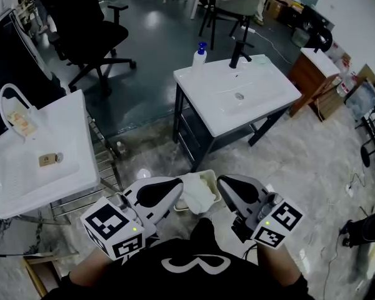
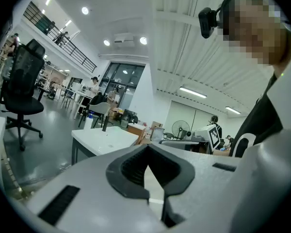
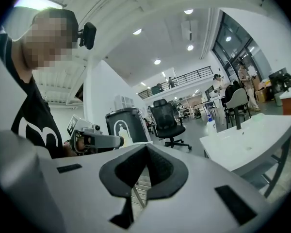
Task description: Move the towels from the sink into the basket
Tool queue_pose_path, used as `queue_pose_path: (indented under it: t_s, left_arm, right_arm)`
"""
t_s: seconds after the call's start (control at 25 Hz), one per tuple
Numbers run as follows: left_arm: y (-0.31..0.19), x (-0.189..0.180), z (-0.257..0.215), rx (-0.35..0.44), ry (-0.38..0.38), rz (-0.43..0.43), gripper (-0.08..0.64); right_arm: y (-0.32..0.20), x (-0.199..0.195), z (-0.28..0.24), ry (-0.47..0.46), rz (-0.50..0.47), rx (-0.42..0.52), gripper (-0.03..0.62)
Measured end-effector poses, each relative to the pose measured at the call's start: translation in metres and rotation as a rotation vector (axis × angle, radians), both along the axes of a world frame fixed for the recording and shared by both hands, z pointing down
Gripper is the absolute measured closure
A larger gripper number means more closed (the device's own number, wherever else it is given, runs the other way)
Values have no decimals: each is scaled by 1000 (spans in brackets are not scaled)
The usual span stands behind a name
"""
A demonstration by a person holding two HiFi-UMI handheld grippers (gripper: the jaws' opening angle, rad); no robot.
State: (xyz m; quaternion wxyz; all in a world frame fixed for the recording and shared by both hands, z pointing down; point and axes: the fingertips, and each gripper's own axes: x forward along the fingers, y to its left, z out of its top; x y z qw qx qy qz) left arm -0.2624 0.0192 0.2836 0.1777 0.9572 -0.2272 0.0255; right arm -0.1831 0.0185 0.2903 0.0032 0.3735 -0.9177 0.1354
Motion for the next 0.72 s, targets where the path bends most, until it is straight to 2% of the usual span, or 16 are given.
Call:
queue_pose_path:
  t_s: [0.44, 0.72]
  left_arm:
    - [11, 24, 7, -14, -10, 66, 554]
    - [10, 40, 21, -51, -13, 98, 555]
  right_arm:
    - [15, 24, -2, -17, 75, 0, 589]
    - [19, 41, 9, -28, 113, -24, 589]
